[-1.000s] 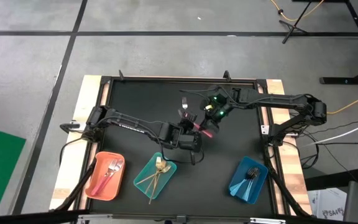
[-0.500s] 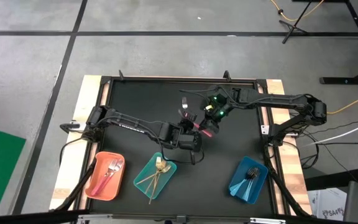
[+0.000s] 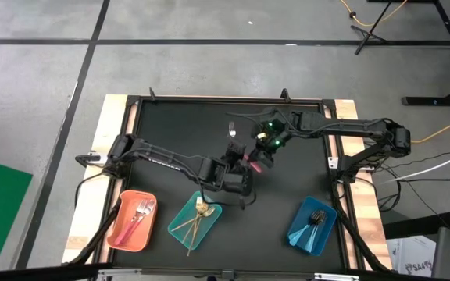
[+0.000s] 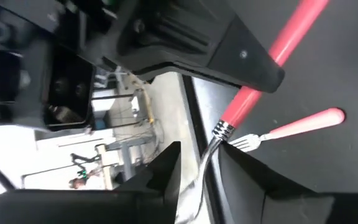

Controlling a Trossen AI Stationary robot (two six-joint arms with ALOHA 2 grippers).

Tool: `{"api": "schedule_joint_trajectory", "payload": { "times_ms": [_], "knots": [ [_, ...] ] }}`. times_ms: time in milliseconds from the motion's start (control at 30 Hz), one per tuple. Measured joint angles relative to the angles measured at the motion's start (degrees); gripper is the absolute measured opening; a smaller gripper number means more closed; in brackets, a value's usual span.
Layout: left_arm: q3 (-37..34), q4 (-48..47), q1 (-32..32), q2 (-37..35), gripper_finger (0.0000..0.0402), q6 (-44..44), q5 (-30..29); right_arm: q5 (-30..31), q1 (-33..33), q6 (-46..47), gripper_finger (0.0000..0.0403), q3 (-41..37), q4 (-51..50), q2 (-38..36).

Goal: Sort silverware by color (type)
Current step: Put the pink fork into the orange bin

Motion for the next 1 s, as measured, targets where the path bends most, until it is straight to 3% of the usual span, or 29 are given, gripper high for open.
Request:
{"api": "schedule_joint_trajectory", "payload": {
  "times_ms": [467, 633, 833, 1000],
  "knots": [
    [0.1, -1.4, -1.0, 0.0, 0.0096, -2.6, -2.3, 3.5, -0.1, 0.3, 0.0004, 0.0, 3.3, 0.0],
    [0.1, -5.0, -2.1, -0.6, 0.0096, -13.2, -1.9, 8.4, -0.1, 0.0, 0.0005, 0.0, 3.6, 0.0],
    [0.1, -15.5, -3.3, -2.5, 0.0096, -28.8, -1.4, 8.8, -0.1, -1.0, 0.0004, 0.0, 4.7, 0.0],
    [0.0, -21.5, -2.6, -2.5, 0.0096, -48.3, 7.1, 8.8, -0.1, -1.0, 0.0003, 0.0, 4.4, 0.0]
  ]
}}
